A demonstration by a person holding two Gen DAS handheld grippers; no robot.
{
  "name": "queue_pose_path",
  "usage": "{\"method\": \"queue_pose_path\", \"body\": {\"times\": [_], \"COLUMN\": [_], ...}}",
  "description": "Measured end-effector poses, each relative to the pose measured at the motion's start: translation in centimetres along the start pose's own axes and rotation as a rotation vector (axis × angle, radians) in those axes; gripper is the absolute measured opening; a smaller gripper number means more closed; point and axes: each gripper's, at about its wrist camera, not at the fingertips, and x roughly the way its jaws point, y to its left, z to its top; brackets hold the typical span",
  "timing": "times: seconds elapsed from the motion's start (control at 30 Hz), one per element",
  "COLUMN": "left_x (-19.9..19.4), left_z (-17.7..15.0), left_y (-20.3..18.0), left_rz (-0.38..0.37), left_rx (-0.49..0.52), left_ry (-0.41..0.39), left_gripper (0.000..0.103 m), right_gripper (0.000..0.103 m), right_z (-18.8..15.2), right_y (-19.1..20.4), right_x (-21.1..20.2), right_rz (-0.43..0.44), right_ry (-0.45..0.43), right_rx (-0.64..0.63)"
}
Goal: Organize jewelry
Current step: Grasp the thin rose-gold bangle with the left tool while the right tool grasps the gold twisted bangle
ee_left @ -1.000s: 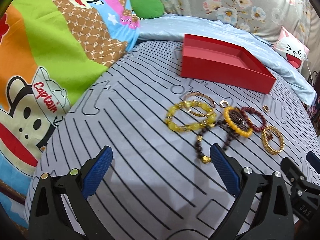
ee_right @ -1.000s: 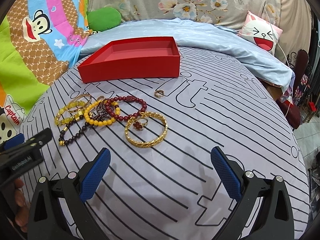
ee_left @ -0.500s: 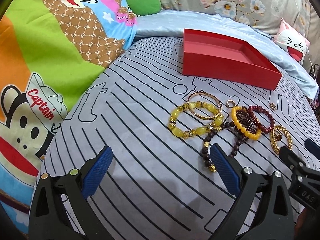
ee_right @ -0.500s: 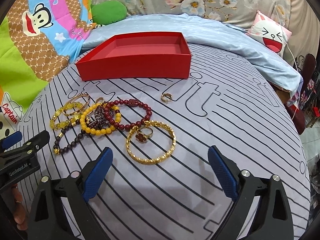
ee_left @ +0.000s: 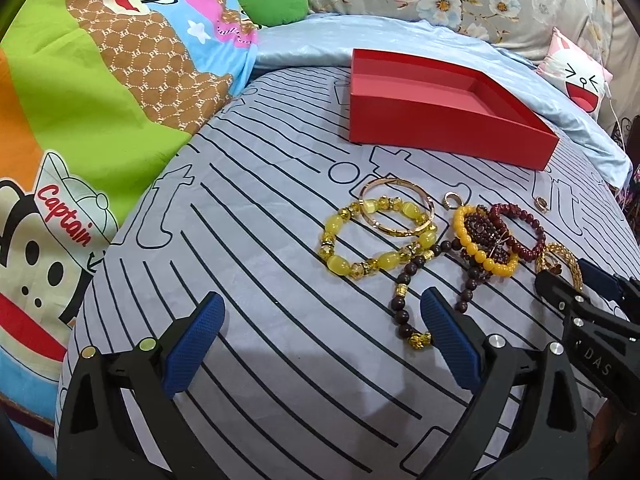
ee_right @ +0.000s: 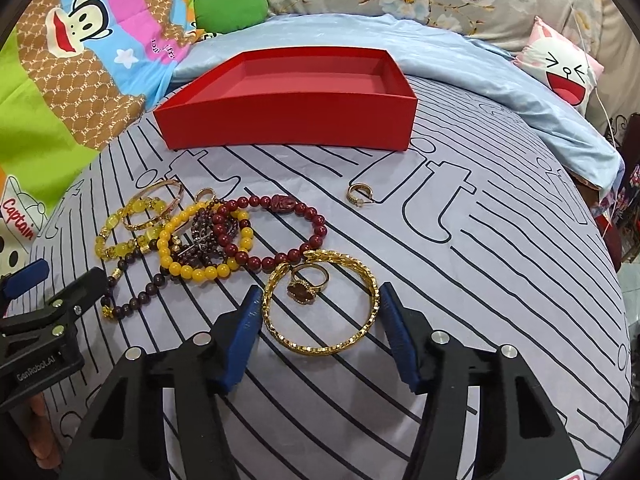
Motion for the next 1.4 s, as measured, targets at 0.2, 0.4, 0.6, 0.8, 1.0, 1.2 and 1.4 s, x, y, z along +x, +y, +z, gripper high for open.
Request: {"method": "queue_pose_path", "body": {"times": [0.2,0.4,0.6,0.8,1.0,1.2,1.4], "left_x": [0.3,0.5,0.5,1.4,3.0,5.0,5.6], "left_z": [0.1,0.0,0.7,3.4,5.3,5.5,5.2], "left_y": [-0.5,-1.4,-1.4,-0.1,-0.7,-2.3,-2.8], "left_rz": [-0.012,-0.034,-0.039,-0.024,-0.051,-0.063,-0.079], "left_rx": [0.013,0.036,0.027,-0.021,-0.013,0.038,0.061], "left_ry": [0.006,0.016,0.010,-0.015,-0.003,0.033,0.033], "left_gripper": [0.094,0.094,0.094,0.094,0.094,0.094,0.082], "right_gripper": [0.056,0.056,0.056,0.056,0.056,0.056,0.056], "right_z": [0.0,0.1,0.3,0.8,1.1,1.4,1.4], "right_y": [-0.6,-1.5,-2.3,-2.6,-2.6,-2.7,-2.9], "right_x": [-0.3,-1.0,-1.6,-1.9,-1.7,-1.4,-0.9], "right_rz": [0.002,0.007,0.003,0.004,0.012,0.013,0.013], "right_ry": [-0.012,-0.015,-0.021,-0.030,-0.027,-0.021,-0.007], "right_rx": [0.019,0.046,0.071,0.078,0.079,0.086,0.096]}}
